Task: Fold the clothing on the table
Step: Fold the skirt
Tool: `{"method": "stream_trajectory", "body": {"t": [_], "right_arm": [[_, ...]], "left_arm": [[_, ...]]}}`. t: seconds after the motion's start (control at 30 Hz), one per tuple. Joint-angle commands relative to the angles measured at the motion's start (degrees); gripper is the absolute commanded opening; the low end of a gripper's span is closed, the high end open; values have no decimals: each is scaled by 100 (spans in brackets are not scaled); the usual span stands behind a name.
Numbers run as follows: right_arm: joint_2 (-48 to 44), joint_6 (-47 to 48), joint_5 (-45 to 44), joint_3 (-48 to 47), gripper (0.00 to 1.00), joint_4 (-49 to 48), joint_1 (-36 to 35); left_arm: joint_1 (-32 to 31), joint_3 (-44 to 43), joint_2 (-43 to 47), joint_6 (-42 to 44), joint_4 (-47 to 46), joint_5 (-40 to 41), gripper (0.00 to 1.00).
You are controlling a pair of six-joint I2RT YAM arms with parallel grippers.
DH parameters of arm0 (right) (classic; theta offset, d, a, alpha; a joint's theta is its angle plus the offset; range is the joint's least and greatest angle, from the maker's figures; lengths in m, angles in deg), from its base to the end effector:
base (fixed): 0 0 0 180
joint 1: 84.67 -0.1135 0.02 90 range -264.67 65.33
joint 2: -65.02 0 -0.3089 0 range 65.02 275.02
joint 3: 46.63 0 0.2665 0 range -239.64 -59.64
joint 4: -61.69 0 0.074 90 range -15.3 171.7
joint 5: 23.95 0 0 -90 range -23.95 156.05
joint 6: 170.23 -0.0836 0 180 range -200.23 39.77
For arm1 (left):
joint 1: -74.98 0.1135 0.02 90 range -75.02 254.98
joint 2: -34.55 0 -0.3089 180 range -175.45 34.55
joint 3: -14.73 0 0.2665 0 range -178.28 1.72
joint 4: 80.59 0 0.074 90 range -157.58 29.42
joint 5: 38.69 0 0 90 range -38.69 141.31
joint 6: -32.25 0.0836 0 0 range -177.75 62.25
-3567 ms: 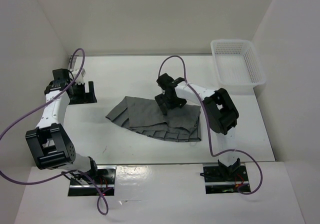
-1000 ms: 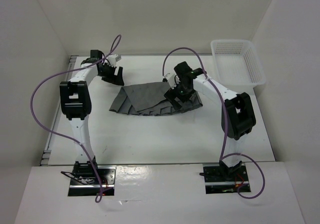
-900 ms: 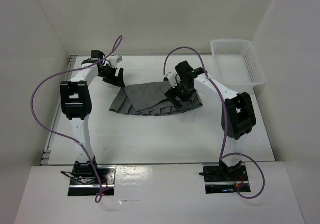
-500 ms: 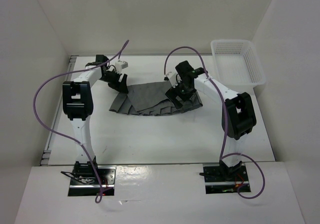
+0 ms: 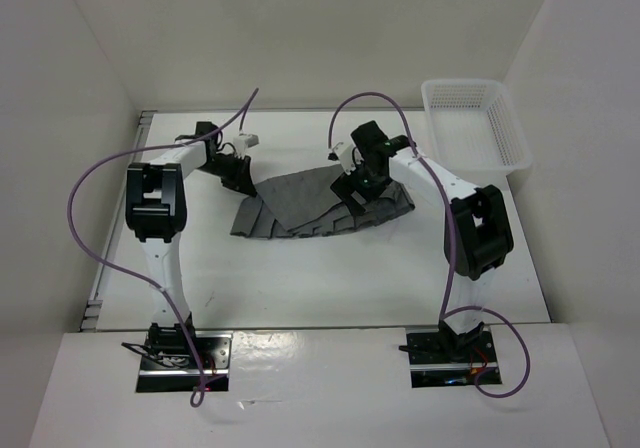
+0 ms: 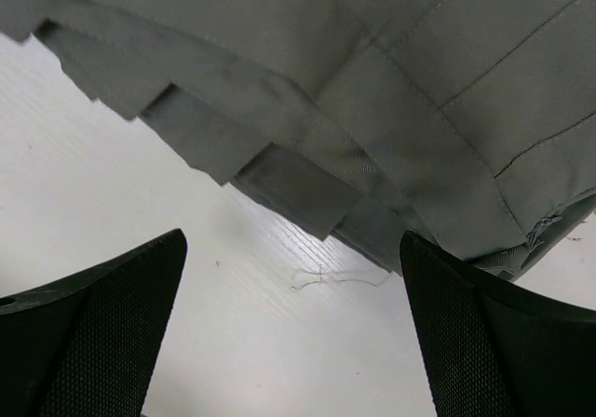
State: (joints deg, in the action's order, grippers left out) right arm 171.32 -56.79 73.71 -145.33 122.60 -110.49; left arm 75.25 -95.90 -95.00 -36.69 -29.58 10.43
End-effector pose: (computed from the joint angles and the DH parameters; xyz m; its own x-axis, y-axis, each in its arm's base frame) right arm 0.3807 0.1966 0.2288 -0.5793 -0.7182 -0.3854 -0.7695 0.6378 -0.0319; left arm 0.5161 -0.0523 0.1364 -0.7971 0.2679 -0.5411 0.5438 0.7081 -0.4504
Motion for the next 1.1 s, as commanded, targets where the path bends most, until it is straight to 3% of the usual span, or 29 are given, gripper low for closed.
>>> {"method": "stream_trajectory", "body": {"t": [0.0, 0.33, 0.6, 0.67, 0.7, 0.73, 0.77, 0.9, 1.07], "right_arm": [[-400, -85, -81, 44, 99, -334, 103], [-181, -393, 807, -308, 99, -387, 649], [514, -393, 1571, -720, 99, -334, 904], [601, -393, 1659, -800, 99, -281, 904], [654, -393, 1738, -861, 99, -281, 904], [655, -393, 1739, -862, 99, -229, 904], [655, -393, 1800, -862, 99, -228, 904], [655, -340, 1870, -862, 99, -228, 904], [523, -340, 1818, -616, 99, -333, 904]], "left_arm": [[-45, 568, 272, -190, 190, 37, 0], [394, 1947, 1371, -410, 252, 476, 0], [790, 2388, 1855, -164, 427, 678, 1], [790, 2388, 1908, -111, 489, 626, 35], [790, 2388, 1969, -15, 489, 565, 46], [842, 2441, 2030, -14, 568, 503, 63], [843, 2441, 2031, 55, 568, 450, 69], [843, 2503, 2154, 170, 568, 327, 79], [904, 2450, 1803, 346, 682, -42, 81]]}}
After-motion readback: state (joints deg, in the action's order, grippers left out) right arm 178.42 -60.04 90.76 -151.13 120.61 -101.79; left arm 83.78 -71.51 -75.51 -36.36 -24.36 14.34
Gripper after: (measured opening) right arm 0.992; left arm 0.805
